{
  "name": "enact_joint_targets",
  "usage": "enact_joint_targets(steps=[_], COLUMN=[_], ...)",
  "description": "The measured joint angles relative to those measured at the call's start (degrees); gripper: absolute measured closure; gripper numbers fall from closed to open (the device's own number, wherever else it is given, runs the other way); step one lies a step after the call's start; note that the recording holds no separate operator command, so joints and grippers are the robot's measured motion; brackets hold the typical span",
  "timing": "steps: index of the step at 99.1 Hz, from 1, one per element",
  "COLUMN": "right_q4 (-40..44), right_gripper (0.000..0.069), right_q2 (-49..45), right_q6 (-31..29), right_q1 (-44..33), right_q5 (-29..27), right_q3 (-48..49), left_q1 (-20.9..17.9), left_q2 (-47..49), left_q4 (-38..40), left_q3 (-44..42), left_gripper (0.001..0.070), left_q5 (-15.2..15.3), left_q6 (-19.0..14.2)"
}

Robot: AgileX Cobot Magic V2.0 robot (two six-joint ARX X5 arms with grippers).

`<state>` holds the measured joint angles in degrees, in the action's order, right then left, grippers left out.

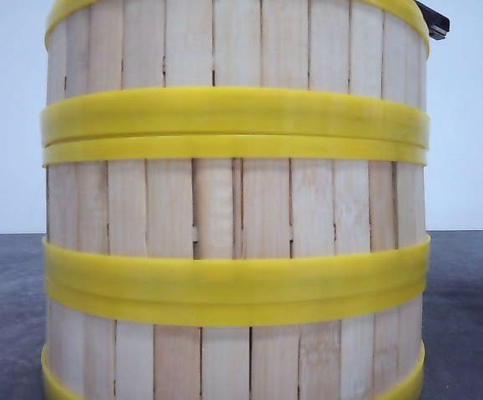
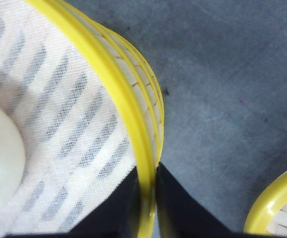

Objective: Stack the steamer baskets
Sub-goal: 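Open right gripper to release the basket rim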

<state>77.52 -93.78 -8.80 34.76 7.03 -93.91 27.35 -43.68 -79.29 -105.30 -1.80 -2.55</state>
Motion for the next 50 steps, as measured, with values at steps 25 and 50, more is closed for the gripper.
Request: enact_joint_targets(steps=[25,50], right_q4=[0.0,0.0], right_gripper=[0.0597,0.0438], right_q2=[0.0,0.0], right_q6=[0.0,0.0], right_q1=[0.0,-0.1], right_q5=[0.3,0.4], right_q3=[0.0,0.0], left_q1=[0.0,0.0], left_q2=[0.0,0.0], left_q4=[0.1,0.2], left_q3=[0.0,0.0], left_gripper=[0.0686,0.0686], left_q5=[0.0,0.0], left_q6=[0.0,0.0])
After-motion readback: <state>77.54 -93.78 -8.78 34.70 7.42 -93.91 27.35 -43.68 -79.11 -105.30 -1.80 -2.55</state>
